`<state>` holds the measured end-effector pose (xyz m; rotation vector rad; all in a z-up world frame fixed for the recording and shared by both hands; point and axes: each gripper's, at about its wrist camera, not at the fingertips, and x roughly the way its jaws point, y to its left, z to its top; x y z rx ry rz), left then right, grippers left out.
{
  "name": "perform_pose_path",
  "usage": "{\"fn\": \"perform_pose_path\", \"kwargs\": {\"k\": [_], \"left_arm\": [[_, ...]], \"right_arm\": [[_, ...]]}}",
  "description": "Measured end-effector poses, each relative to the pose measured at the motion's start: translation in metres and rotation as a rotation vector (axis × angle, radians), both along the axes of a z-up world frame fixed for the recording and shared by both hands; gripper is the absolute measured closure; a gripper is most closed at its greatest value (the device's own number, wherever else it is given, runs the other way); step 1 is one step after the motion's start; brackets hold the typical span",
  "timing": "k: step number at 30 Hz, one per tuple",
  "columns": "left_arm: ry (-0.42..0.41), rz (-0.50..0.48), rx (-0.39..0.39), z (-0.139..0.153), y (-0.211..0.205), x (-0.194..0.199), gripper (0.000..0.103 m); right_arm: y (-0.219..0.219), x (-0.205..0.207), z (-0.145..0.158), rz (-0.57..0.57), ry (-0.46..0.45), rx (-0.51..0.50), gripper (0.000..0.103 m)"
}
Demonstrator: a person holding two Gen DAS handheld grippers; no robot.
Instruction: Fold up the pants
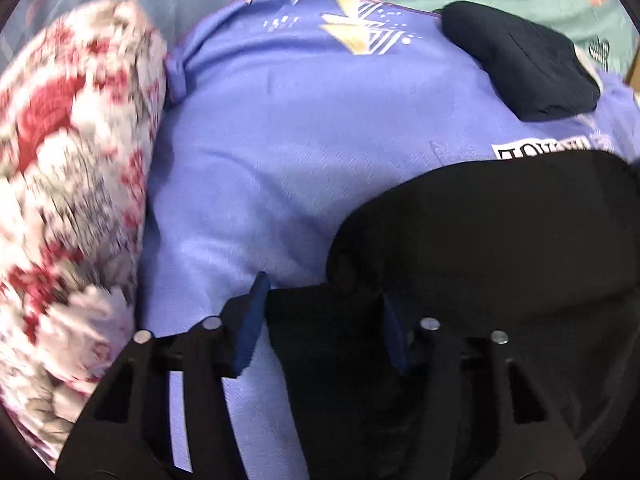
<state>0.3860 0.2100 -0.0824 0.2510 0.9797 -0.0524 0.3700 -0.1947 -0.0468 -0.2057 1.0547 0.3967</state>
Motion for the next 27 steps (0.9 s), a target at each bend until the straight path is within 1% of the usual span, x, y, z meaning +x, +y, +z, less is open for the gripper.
{"fn": "perform_pose_path", "kwargs": {"k": [1, 3, 5, 9, 11, 12, 13, 15, 17, 20, 23, 24, 27], "left_arm": [[-0.003, 0.0, 0.005, 0.0, -0.002, 0.0, 0.058], [-0.005, 0.037, -0.039, 0.0, 0.001, 0.0, 0.059], [-0.005, 0.062, -0.073, 0.002, 0.004, 0.0, 0.061], [-0.039, 0.058, -0.084, 0.022, 0.005, -0.012, 0.062], [-0.053, 0.061, -0.142, 0.039, 0.01, -0.016, 0.062], [-0.063, 0.062, -0.158, 0.046, 0.01, -0.018, 0.062], [-0.078, 0.059, -0.169, 0.054, 0.01, -0.021, 0.062], [-0.111, 0.046, -0.166, 0.072, 0.006, -0.033, 0.062], [-0.146, 0.015, -0.164, 0.09, 0.002, -0.047, 0.062], [-0.2, -0.014, -0.187, 0.115, 0.003, -0.075, 0.062], [-0.241, -0.032, -0.235, 0.133, 0.008, -0.115, 0.061], [-0.252, -0.04, -0.239, 0.136, 0.009, -0.126, 0.061], [-0.286, -0.072, -0.249, 0.138, 0.007, -0.171, 0.061]], "right_arm": [[0.0, 0.0, 0.0, -0.005, 0.0, 0.0, 0.097], [0.003, -0.002, 0.0, -0.016, -0.014, -0.015, 0.098], [0.009, -0.007, 0.0, -0.023, -0.038, -0.055, 0.098], [0.012, -0.014, 0.01, -0.042, -0.065, -0.073, 0.1], [0.01, -0.019, 0.024, -0.054, -0.093, -0.059, 0.1], [0.009, -0.024, 0.035, -0.06, -0.111, -0.049, 0.1], [0.009, -0.028, 0.042, -0.059, -0.122, -0.04, 0.1], [0.007, -0.04, 0.06, -0.052, -0.151, -0.025, 0.1], [0.002, -0.061, 0.083, -0.045, -0.188, 0.007, 0.1], [-0.008, -0.102, 0.111, -0.03, -0.238, 0.053, 0.1], [-0.017, -0.152, 0.124, -0.003, -0.272, 0.084, 0.1], [-0.021, -0.174, 0.126, 0.005, -0.28, 0.105, 0.1], [-0.025, -0.218, 0.125, 0.016, -0.291, 0.146, 0.1]]}}
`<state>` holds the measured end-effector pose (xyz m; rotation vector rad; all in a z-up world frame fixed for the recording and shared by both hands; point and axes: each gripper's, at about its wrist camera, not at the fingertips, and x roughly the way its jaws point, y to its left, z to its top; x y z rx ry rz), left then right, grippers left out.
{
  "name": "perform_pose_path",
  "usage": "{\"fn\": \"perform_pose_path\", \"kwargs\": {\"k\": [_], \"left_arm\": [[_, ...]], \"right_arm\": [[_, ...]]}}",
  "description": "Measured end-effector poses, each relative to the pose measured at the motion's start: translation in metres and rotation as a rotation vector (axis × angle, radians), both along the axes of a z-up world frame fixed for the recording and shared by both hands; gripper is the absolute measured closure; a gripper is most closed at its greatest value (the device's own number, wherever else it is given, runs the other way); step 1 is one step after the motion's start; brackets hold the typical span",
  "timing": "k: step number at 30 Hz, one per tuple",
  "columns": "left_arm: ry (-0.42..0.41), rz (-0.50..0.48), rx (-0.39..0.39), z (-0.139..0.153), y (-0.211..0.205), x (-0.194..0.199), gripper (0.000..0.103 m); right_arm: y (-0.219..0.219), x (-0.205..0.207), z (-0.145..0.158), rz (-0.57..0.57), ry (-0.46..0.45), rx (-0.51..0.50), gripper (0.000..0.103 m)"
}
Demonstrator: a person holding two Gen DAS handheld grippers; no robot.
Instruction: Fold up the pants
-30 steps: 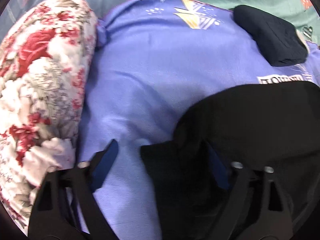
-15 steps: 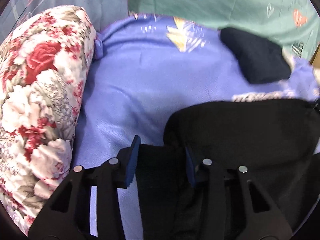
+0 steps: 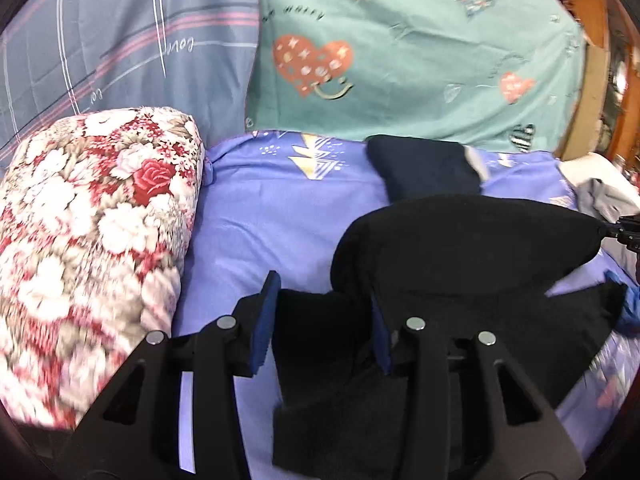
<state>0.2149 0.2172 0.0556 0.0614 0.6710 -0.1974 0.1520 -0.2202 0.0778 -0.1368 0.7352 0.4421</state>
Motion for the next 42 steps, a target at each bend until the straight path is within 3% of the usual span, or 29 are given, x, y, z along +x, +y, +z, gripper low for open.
{"fn": "perform_pose_path", "kwargs": {"k": [5, 13, 15, 16, 17, 19, 20, 21, 22, 28, 32, 38, 42], "left_arm": [[0.023, -0.004, -0.022, -0.023, -0.002, -0.051, 0.06], [0.153, 0.044, -0.011, -0.092, -0.004, -0.096, 0.057], [0.184, 0.069, -0.003, -0.106, -0.004, -0.102, 0.044], [0.2, 0.083, 0.002, -0.111, -0.003, -0.104, 0.029], [0.219, 0.097, 0.003, -0.116, -0.002, -0.106, 0.023], [0.245, 0.104, 0.001, -0.122, -0.002, -0.111, 0.022], [0.258, 0.109, 0.001, -0.123, -0.002, -0.113, 0.017], [0.267, 0.117, -0.001, -0.123, -0.001, -0.115, 0.013], [0.277, 0.123, -0.01, -0.121, -0.001, -0.118, 0.011], [0.359, 0.172, -0.06, -0.11, 0.009, -0.128, 0.005], [0.444, 0.224, -0.22, -0.109, 0.017, -0.129, 0.005], [0.585, 0.336, -0.481, -0.136, 0.021, -0.129, 0.005], [0.6, 0.372, -0.546, -0.146, 0.016, -0.128, 0.006]], "right_arm": [[-0.004, -0.061, -0.04, 0.014, 0.078, 0.042, 0.1], [-0.001, -0.105, -0.102, 0.016, 0.192, 0.047, 0.1], [0.003, -0.11, -0.113, 0.023, 0.213, 0.019, 0.098], [0.004, -0.11, -0.116, 0.021, 0.217, -0.002, 0.096], [0.006, -0.112, -0.12, 0.019, 0.223, -0.017, 0.095], [0.009, -0.115, -0.127, 0.024, 0.238, -0.037, 0.092], [0.009, -0.116, -0.128, 0.025, 0.242, -0.04, 0.083], [0.01, -0.117, -0.129, 0.034, 0.255, -0.038, 0.066], [0.012, -0.119, -0.13, 0.043, 0.257, -0.035, 0.061], [0.011, -0.128, -0.11, 0.032, 0.193, -0.058, 0.059], [-0.006, -0.127, -0.092, -0.056, 0.137, 0.013, 0.058], [-0.015, -0.13, -0.085, -0.103, 0.1, 0.074, 0.058], [-0.015, -0.131, -0.085, -0.098, 0.095, 0.091, 0.058]]}}
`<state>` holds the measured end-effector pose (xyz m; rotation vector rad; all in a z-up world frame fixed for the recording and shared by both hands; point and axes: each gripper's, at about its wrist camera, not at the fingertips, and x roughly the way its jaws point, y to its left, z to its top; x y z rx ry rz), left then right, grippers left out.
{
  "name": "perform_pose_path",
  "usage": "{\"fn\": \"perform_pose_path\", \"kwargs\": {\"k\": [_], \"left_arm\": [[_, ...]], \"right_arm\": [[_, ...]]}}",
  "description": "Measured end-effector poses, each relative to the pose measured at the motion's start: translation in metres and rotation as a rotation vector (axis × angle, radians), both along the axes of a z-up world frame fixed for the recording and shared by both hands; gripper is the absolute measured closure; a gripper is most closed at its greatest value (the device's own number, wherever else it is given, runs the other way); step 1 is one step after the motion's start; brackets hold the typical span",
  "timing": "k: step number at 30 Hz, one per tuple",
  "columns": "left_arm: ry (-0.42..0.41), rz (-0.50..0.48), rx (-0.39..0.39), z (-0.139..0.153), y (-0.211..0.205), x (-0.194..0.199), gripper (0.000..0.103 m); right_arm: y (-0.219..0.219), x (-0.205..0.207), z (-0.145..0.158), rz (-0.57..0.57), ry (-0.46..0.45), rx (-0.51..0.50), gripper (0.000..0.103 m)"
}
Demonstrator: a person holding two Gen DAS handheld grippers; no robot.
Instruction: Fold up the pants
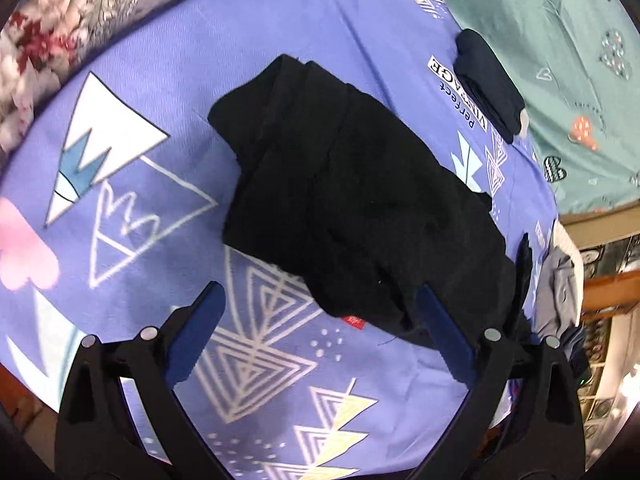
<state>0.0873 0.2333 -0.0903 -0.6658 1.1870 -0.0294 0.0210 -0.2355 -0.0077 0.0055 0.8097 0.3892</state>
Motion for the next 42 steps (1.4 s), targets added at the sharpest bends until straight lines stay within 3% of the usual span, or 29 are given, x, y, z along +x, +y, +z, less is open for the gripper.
{"fn": "perform_pose_path", "kwargs": {"k": [3, 5, 7, 14, 16, 19, 20, 21, 22, 23, 27, 32, 35, 37, 39, 42], "left_arm": [[-0.016, 0.025, -0.006, -0.003, -0.004, 0.006, 0.012], [-0.017, 0.039, -0.009, -0.006, -0.006, 0.013, 0.024], [-0.01, 0.06, -0.009, -0.008, -0.006, 0.021, 0.026], [-0.04, 0.097, 0.027, -0.006, -0.004, 0.033, 0.061], [-0.027, 0.111, 0.022, -0.01, -0.005, 0.034, 0.061], [0.015, 0.137, -0.028, -0.022, -0.001, 0.032, 0.046], [0.023, 0.144, -0.048, -0.026, 0.0, 0.031, 0.046], [0.026, 0.159, -0.067, -0.03, 0.002, 0.029, 0.05], [0.015, 0.173, -0.072, -0.031, 0.003, 0.027, 0.078], [-0.01, 0.175, -0.066, -0.029, 0.002, 0.026, 0.085], [-0.085, 0.113, 0.081, -0.004, -0.017, 0.027, 0.089], [-0.246, 0.026, 0.262, 0.058, -0.036, 0.04, 0.09], [-0.301, -0.004, 0.314, 0.077, -0.036, 0.047, 0.09], [-0.305, -0.028, 0.366, 0.075, -0.036, 0.055, 0.089], [-0.235, -0.033, 0.378, 0.051, -0.027, 0.062, 0.088], [-0.104, -0.032, 0.338, 0.003, -0.009, 0.066, 0.086]], "right_arm": [[0.002, 0.002, -0.002, -0.017, 0.001, 0.006, 0.055], [0.003, 0.002, -0.004, -0.02, 0.004, 0.008, 0.054], [0.005, 0.002, -0.004, -0.018, 0.003, 0.009, 0.053], [0.011, 0.002, -0.006, -0.012, 0.007, 0.009, 0.052], [0.013, 0.003, -0.008, -0.01, 0.009, 0.006, 0.052], [0.017, 0.004, -0.009, 0.002, 0.008, 0.012, 0.052], [0.018, 0.005, -0.009, 0.005, 0.007, 0.01, 0.052], [0.02, 0.005, -0.009, 0.007, 0.007, 0.002, 0.052], [0.021, 0.005, -0.009, 0.009, 0.009, -0.004, 0.052], [0.022, 0.005, -0.01, 0.011, 0.01, -0.011, 0.051], [0.022, 0.005, -0.008, 0.009, 0.004, -0.034, 0.048], [0.021, 0.004, -0.004, -0.002, -0.009, -0.032, 0.048], [0.02, 0.005, -0.005, -0.012, -0.004, -0.031, 0.048], [0.02, 0.007, -0.009, -0.02, 0.007, -0.037, 0.047], [0.019, 0.01, -0.012, -0.029, 0.017, -0.034, 0.047], [0.017, 0.017, -0.014, -0.046, 0.032, -0.019, 0.047]]}}
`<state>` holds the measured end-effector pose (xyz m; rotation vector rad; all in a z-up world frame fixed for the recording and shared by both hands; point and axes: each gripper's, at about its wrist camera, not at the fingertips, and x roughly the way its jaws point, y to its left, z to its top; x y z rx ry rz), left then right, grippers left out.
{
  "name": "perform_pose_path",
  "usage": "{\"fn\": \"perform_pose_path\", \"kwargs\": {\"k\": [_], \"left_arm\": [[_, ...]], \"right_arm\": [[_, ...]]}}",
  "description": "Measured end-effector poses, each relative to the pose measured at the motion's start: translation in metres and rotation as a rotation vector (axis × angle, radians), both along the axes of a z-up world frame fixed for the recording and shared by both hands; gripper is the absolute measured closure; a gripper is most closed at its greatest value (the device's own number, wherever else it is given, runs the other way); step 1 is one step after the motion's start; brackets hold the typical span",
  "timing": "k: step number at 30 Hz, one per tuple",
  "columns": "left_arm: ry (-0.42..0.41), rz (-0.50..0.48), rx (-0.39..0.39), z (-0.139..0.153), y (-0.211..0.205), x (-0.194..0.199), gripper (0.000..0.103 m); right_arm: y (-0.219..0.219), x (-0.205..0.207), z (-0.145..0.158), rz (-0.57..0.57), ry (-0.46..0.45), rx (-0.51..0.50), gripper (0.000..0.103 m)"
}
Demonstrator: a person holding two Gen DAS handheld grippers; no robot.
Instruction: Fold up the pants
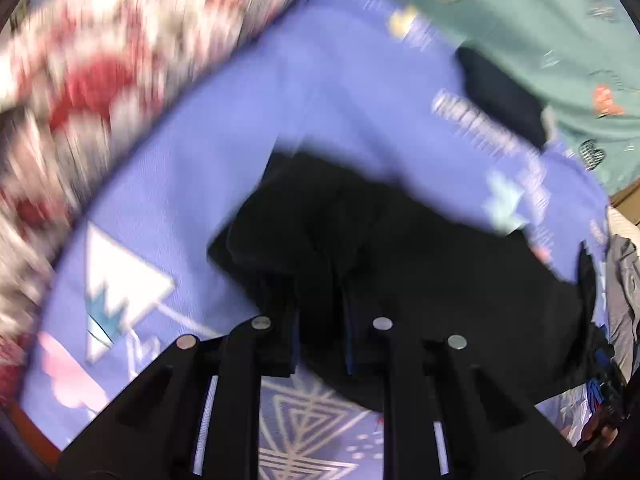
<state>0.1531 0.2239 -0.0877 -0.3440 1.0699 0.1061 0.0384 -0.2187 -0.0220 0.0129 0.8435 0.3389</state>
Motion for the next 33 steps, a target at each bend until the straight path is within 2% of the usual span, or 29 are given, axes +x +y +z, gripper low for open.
{"fn": "perform_pose_path", "kwargs": {"k": [3, 5, 6, 10, 13, 15, 17, 20, 24, 28, 29, 32, 33], "left_arm": [[0.01, 0.037, -0.014, -0.019, 0.01, -0.006, 0.066], [0.007, 0.071, 0.034, -0.017, 0.013, -0.008, 0.037], [0.011, 0.082, 0.058, -0.015, 0.014, -0.009, 0.033], [-0.005, 0.081, 0.097, 0.004, 0.012, -0.018, 0.026], [-0.072, 0.099, 0.221, 0.028, 0.002, -0.03, 0.018], [-0.125, 0.086, 0.267, 0.043, -0.009, -0.037, 0.017], [-0.148, 0.046, 0.262, 0.052, -0.023, -0.04, 0.016], [-0.166, -0.007, 0.242, 0.055, -0.042, -0.044, 0.014], [-0.139, -0.065, 0.2, 0.04, -0.061, -0.04, 0.013], [-0.09, -0.087, 0.159, 0.019, -0.077, -0.025, 0.012], [-0.073, -0.095, 0.152, 0.014, -0.082, -0.02, 0.012], [-0.041, -0.111, 0.133, 0.002, -0.093, -0.013, 0.01], [-0.028, -0.12, 0.132, -0.004, -0.097, -0.01, 0.01]], "right_arm": [[0.004, 0.012, 0.003, 0.002, -0.004, 0.009, 0.047], [0.009, 0.021, 0.003, 0.003, -0.003, 0.004, 0.047], [0.01, 0.027, 0.002, -0.011, 0.001, -0.017, 0.047], [0.008, 0.057, -0.006, -0.162, 0.025, -0.178, 0.047], [0.001, 0.083, -0.01, -0.226, 0.047, -0.235, 0.047], [-0.005, 0.104, -0.013, -0.28, 0.065, -0.286, 0.047], [-0.015, 0.129, -0.018, -0.352, 0.086, -0.341, 0.047], [-0.033, 0.161, -0.028, -0.426, 0.145, -0.341, 0.047], [-0.044, 0.188, -0.039, -0.485, 0.174, -0.408, 0.047], [-0.057, 0.204, -0.042, -0.526, 0.189, -0.39, 0.044], [-0.059, 0.205, -0.042, -0.526, 0.191, -0.393, 0.046], [-0.065, 0.206, -0.043, -0.517, 0.207, -0.388, 0.096], [-0.068, 0.205, -0.04, -0.523, 0.203, -0.374, 0.096]]}}
